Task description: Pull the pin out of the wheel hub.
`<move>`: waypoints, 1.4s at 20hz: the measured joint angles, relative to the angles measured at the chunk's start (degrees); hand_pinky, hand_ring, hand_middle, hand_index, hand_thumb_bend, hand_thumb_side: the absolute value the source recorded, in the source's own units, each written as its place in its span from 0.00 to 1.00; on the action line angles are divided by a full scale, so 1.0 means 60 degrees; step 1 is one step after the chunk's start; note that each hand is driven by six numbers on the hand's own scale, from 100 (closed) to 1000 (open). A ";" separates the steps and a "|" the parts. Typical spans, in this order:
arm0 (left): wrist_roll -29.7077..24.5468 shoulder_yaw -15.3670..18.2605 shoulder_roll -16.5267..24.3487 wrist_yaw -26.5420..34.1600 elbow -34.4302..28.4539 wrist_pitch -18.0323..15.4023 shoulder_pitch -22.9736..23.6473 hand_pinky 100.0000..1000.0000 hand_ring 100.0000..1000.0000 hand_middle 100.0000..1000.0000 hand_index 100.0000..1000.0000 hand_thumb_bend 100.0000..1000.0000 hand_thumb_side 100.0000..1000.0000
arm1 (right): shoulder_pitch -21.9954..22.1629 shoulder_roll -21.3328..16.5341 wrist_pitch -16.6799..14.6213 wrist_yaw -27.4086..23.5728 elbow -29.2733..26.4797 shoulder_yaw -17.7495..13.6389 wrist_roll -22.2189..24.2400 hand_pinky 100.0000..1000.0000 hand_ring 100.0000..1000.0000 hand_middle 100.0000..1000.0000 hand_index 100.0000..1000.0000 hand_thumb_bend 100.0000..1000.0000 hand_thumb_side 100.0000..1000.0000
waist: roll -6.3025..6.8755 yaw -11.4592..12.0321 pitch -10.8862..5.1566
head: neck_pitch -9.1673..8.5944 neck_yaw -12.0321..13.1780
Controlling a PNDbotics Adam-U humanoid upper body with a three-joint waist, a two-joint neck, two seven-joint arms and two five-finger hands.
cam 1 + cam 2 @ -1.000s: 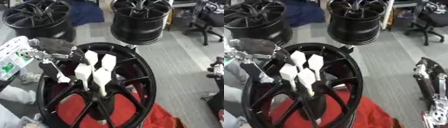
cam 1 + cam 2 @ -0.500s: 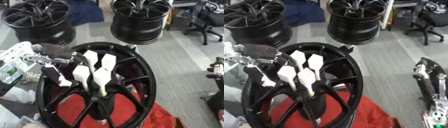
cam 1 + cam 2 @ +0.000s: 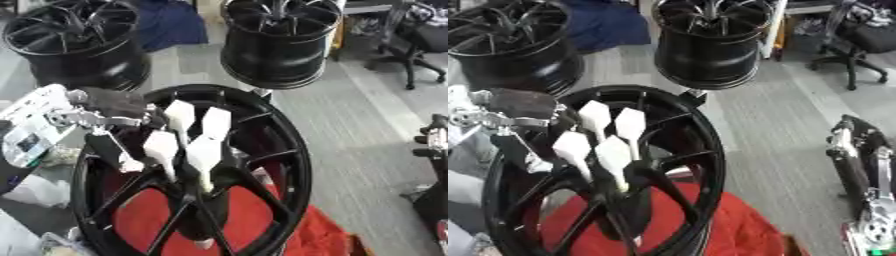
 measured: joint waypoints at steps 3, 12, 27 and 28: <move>-0.0147 0.0137 -0.0004 0.0378 -0.0043 0.0146 0.0010 0.33 0.36 0.38 0.56 0.00 0.17 | 0.0001 0.0000 -0.0001 -0.0001 0.0001 0.0000 -0.0001 0.51 0.60 0.55 0.75 0.00 0.59 | -0.0012 0.0010 0.0001 | 0.0000 -0.0003; -0.0616 0.1470 0.0260 0.1661 -0.0727 0.0614 -0.0085 0.32 0.35 0.37 0.56 0.00 0.17 | 0.0014 0.0005 -0.0011 -0.0001 0.0003 -0.0005 -0.0016 0.51 0.60 0.55 0.75 0.00 0.59 | -0.0025 0.0091 -0.0003 | 0.0000 -0.0050; -0.1169 0.5282 0.2992 0.2732 0.0964 0.1166 0.2421 0.43 0.45 0.49 0.68 0.00 0.17 | 0.0084 0.0076 0.0012 0.0004 0.0005 -0.0183 -0.0204 0.51 0.60 0.55 0.75 0.00 0.60 | -0.0003 0.0618 0.0041 | 0.0000 -0.0372; -0.1252 0.5549 0.3016 0.2600 0.1225 0.1250 0.2694 0.45 0.47 0.53 0.71 0.00 0.17 | 0.0084 0.0081 0.0018 0.0006 0.0005 -0.0190 -0.0221 0.51 0.60 0.55 0.75 0.00 0.59 | -0.0005 0.0638 0.0043 | 0.0000 -0.0398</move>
